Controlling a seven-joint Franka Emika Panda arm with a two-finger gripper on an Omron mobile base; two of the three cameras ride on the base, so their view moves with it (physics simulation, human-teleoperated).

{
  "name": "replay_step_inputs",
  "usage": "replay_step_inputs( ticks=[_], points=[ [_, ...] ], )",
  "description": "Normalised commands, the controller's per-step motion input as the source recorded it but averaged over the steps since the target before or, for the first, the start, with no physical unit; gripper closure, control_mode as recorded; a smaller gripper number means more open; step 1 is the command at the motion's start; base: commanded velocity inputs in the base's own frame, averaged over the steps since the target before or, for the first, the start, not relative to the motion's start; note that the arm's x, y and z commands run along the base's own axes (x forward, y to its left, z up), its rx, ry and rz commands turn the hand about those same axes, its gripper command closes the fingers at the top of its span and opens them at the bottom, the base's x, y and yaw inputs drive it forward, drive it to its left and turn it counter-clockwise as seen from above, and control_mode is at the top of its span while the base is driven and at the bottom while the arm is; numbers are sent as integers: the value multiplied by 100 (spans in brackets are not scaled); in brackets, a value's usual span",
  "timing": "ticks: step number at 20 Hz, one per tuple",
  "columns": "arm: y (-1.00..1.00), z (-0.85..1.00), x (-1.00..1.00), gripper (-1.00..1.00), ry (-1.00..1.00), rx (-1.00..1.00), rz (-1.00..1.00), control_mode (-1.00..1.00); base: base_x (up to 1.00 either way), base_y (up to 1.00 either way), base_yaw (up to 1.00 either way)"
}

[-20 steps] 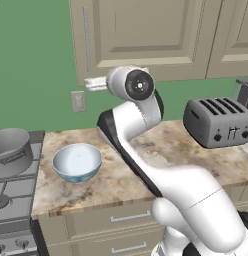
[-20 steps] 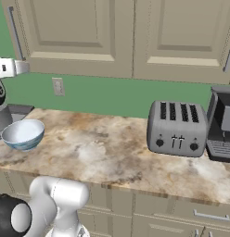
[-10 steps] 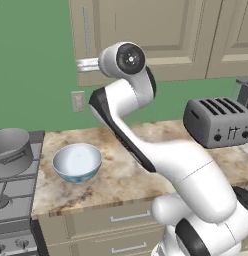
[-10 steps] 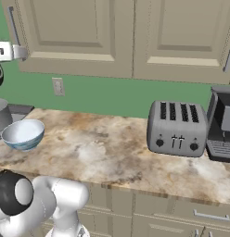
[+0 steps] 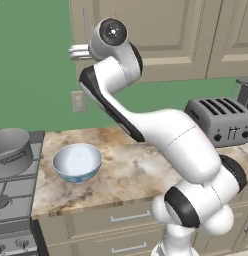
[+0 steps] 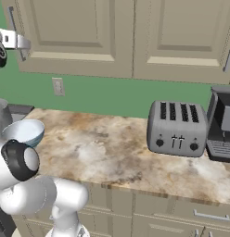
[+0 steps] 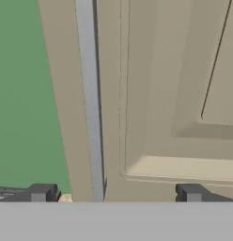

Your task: Open the cabinet and move the ladle to the pot. Then close the cabinet.

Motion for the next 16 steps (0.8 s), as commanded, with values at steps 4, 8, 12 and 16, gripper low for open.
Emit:
replay_step_inputs(
  ticks=[4,8,12,16],
  points=[
    [22,0,61,-100,0,-2,-5,-100,0,0,0],
    [42,-1,65,-100,0,-5,-8,-100,0,0,0],
    [45,-7,64,-100,0,-9,-9,-100,0,0,0],
    [33,-12,69,-100,0,-9,-10,-100,0,0,0]
  ],
)
